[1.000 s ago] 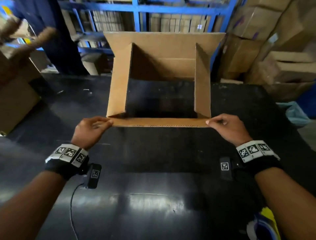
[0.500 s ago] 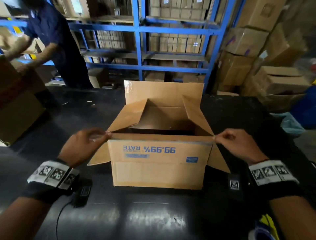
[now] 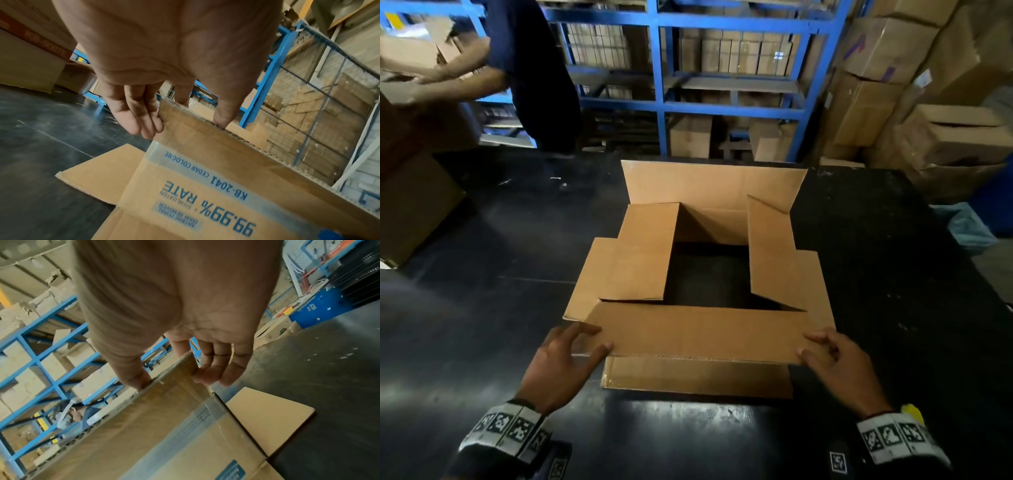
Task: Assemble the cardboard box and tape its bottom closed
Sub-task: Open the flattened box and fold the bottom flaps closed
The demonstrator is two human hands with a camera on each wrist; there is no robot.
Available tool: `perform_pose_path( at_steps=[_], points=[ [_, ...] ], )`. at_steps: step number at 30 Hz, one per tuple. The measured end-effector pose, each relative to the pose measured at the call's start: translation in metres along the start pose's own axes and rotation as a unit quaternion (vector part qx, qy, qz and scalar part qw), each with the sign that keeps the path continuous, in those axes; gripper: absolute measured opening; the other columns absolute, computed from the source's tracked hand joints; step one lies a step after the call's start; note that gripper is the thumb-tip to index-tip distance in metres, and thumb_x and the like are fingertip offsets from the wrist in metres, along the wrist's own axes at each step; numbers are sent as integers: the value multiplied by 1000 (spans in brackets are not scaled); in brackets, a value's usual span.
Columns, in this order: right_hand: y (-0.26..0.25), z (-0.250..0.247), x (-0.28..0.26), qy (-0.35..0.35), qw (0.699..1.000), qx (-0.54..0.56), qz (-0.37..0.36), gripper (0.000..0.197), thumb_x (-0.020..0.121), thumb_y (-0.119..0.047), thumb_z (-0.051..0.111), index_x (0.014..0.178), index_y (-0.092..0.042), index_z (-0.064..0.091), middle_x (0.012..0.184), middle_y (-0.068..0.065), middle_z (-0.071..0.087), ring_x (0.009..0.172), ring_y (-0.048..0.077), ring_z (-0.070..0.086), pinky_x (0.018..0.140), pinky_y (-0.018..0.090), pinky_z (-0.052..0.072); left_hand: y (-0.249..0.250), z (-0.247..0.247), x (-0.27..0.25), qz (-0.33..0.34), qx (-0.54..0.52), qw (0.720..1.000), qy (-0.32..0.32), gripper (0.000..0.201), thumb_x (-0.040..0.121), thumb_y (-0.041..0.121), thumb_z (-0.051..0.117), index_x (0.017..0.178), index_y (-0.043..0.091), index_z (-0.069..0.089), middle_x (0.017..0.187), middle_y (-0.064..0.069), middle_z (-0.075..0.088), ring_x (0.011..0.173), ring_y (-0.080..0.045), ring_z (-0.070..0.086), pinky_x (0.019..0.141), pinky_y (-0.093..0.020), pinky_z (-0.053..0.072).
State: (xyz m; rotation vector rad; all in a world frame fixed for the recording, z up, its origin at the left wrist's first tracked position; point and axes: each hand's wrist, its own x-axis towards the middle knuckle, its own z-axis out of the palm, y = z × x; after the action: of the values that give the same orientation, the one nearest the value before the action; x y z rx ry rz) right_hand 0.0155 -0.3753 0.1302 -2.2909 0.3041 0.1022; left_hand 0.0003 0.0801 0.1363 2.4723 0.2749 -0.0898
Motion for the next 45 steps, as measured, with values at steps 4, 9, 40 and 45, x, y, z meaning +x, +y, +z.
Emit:
perform_pose_path(
  at_steps=[4, 9, 40, 45],
  points=[
    [-1, -11, -8, 19, 1000, 20, -7, 20, 84, -24, 78, 102, -23, 71, 104, -15, 61, 93, -3, 54, 74, 16, 41, 4, -7, -7, 0, -16, 1000, 4, 43, 77, 67, 65, 107, 37, 68, 115, 3, 59, 95, -22, 68, 87, -44, 56],
    [-3, -10, -12, 12, 1000, 19, -2, 20, 83, -21, 78, 101, -21, 69, 101, -21, 58, 92, -6, 51, 74, 12, 36, 10, -1, -14, -1, -16, 1000, 6, 37, 79, 57, 70, 107, 32, 67, 115, -2, 57, 95, -19, 56, 81, -37, 47],
    [5, 6, 77, -41, 905, 401, 138, 82, 78, -91, 22, 140, -44, 48, 145, -10, 50, 134, 16, 43, 109, 47, 28, 2, 41, 96, -77, -227, 971, -15, 51, 93, 66, 52, 129, 30, 53, 129, -1, 51, 119, -20, 51, 109, -39, 36],
    [3, 28, 100, -36, 977, 187, 98, 65, 75, -86, 47, 130, -52, 45, 137, -7, 52, 123, 18, 51, 105, 47, 38, 11, 53, 113, -116, -118, 986, -3, 72, 95, 61, 54, 147, 14, 40, 122, -6, 41, 122, -33, 50, 112, -45, 37]
  ],
)
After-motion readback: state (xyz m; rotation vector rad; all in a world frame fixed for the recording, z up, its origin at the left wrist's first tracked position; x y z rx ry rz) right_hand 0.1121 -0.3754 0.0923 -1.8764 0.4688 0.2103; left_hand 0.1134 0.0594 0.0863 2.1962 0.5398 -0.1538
